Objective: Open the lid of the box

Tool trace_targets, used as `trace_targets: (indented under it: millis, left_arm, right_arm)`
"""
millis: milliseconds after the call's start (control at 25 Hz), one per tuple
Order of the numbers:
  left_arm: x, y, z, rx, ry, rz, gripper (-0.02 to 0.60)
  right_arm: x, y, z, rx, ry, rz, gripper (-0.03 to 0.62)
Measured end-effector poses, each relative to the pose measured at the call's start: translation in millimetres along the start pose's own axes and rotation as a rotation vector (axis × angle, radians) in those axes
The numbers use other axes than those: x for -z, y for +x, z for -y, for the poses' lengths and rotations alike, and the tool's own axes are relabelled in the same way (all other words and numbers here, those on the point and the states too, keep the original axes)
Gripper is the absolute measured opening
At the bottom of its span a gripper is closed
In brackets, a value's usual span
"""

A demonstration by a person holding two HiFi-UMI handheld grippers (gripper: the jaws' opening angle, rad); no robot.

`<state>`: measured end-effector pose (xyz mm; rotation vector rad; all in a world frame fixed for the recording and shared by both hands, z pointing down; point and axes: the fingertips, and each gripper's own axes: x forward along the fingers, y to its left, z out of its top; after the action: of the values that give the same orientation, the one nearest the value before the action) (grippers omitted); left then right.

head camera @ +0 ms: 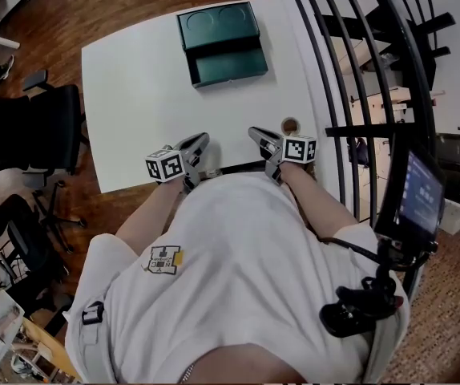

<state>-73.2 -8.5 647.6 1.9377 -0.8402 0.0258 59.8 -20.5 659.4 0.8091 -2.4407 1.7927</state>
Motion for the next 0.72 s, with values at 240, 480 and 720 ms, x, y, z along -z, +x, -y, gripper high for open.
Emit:
trace_targets:
  millis: [240, 480, 720]
  left_arm:
    - [-2, 1, -1, -0.005, -0.001, 0.002, -0.006]
    - [-6, -2, -3, 0.0, 0.003, 0.001, -0.006]
    - [-12, -5, -2, -0.003, 0.004, 0.006, -0.006]
  right_arm:
    - [-1, -1, 2, 0.007, -0.013, -0.004, 0.006]
    - [-3, 2, 4, 0.023, -0.041, 0.002, -0.002]
    - [-1, 6, 3, 0.05, -0.079, -0.033, -0.002]
